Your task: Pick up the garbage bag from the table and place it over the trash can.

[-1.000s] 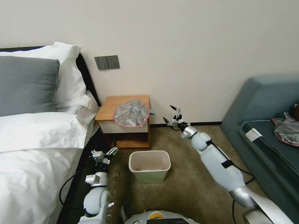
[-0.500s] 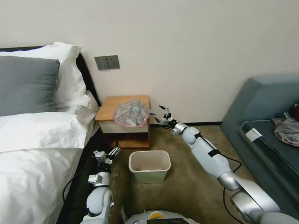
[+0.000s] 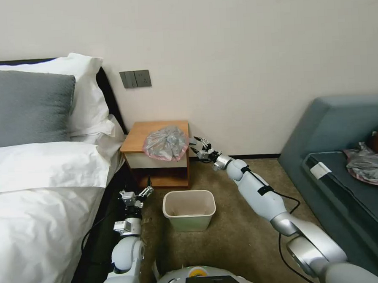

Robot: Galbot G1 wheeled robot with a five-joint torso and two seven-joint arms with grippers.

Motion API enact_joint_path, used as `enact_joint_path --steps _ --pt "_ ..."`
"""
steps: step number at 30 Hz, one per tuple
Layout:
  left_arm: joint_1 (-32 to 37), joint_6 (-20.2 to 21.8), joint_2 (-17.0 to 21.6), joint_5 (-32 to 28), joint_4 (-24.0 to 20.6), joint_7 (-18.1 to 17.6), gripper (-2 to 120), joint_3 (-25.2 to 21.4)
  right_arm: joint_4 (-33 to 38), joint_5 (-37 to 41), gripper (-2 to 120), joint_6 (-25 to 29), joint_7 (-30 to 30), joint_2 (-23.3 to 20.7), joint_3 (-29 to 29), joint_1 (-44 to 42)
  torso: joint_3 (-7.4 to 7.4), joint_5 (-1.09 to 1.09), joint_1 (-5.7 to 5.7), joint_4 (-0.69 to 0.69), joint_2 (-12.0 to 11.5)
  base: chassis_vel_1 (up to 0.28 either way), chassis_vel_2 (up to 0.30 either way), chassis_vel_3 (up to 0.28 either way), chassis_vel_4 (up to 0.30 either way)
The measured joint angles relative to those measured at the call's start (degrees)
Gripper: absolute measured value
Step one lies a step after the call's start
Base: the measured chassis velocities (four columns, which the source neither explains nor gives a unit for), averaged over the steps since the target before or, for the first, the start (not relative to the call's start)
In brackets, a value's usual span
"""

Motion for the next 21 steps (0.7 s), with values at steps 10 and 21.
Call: enact_joint_path --steps 10,21 --pt "0.0 0.0 -0.2 0.2 0.0 -0.1 100 0.1 0.4 0.2 27 -0.2 -0.4 -0.7 -0.9 0.6 0.00 -0.01 -0.01 0.00 0.0 0.000 0.000 0.000 0.000" --pt "0.0 0.0 -0.2 0.2 0.2 -0.2 100 0.2 1.0 0.8 0 -0.4 -0.5 -0.8 -1.0 1.0 0.00 -0.01 -0.01 0.01 0.0 0.000 0.000 0.000 0.000"
